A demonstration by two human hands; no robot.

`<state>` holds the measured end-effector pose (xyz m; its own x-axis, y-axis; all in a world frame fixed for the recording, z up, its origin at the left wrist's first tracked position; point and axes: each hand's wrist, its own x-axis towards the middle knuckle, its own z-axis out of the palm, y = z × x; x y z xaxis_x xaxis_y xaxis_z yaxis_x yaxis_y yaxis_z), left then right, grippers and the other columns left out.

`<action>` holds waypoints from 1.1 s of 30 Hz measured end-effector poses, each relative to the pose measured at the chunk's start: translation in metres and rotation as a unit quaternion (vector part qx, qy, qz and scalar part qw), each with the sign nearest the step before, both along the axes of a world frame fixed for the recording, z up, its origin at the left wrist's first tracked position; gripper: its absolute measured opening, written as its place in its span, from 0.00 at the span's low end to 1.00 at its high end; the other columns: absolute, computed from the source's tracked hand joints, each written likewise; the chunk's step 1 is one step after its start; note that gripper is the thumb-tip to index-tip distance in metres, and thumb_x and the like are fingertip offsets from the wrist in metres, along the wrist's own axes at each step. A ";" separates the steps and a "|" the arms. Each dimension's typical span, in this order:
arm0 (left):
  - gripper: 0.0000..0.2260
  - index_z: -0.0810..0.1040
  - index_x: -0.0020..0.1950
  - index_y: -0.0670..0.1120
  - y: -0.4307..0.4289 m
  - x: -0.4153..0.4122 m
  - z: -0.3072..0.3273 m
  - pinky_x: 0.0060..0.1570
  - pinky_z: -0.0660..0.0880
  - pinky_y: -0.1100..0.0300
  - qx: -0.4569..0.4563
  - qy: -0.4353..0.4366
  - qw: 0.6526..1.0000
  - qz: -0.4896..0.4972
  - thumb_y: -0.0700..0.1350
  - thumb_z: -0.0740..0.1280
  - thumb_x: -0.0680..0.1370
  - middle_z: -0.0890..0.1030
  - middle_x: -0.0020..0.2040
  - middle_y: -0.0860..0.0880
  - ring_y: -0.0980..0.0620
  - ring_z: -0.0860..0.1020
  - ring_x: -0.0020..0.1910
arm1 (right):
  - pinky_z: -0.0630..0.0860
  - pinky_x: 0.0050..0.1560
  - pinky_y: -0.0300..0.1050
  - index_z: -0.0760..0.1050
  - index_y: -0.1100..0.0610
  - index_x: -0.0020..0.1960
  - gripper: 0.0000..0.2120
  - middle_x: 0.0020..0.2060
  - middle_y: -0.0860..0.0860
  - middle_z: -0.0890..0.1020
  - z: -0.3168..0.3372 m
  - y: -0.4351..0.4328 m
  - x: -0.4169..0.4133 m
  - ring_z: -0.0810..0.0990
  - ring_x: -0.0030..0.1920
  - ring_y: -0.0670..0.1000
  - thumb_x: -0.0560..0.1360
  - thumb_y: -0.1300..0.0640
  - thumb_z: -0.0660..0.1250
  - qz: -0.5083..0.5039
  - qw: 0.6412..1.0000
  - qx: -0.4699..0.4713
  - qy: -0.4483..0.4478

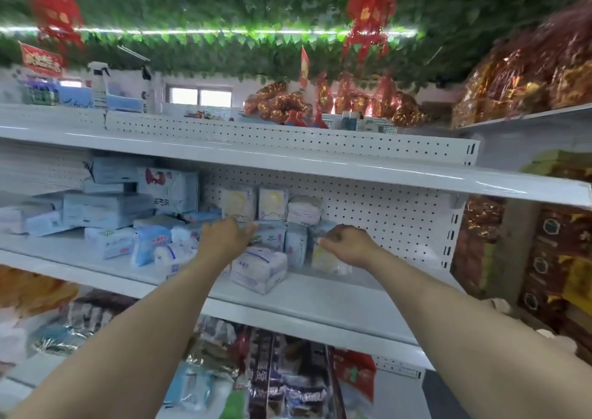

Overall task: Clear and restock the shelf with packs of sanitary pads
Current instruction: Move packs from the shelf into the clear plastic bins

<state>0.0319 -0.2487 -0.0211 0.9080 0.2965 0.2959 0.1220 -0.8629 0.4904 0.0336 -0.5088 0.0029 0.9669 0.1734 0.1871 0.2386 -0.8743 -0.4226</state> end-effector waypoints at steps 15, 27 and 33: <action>0.32 0.75 0.64 0.41 -0.017 0.052 -0.003 0.51 0.75 0.54 0.102 0.169 0.974 -0.112 0.63 0.74 0.71 0.77 0.65 0.44 0.44 0.78 0.60 | 0.70 0.65 0.45 0.71 0.56 0.71 0.27 0.69 0.56 0.75 -0.011 0.018 0.058 0.74 0.68 0.57 0.81 0.39 0.61 -0.117 0.987 -0.070 0.090; 0.46 0.74 0.67 0.46 -0.036 0.035 -0.009 0.66 0.71 0.47 0.131 0.202 0.967 -0.088 0.77 0.70 0.61 0.73 0.70 0.43 0.41 0.71 0.69 | 0.75 0.57 0.49 0.64 0.58 0.68 0.42 0.62 0.56 0.75 -0.046 0.000 0.070 0.74 0.64 0.58 0.65 0.41 0.80 -0.166 0.982 -0.056 0.073; 0.54 0.51 0.82 0.45 -0.039 -0.003 -0.018 0.73 0.62 0.48 -0.085 0.175 0.973 -0.120 0.66 0.76 0.67 0.50 0.82 0.47 0.42 0.55 0.79 | 0.71 0.48 0.44 0.65 0.57 0.58 0.36 0.56 0.54 0.77 -0.050 -0.018 0.020 0.75 0.53 0.53 0.64 0.43 0.82 -0.113 0.992 0.003 0.059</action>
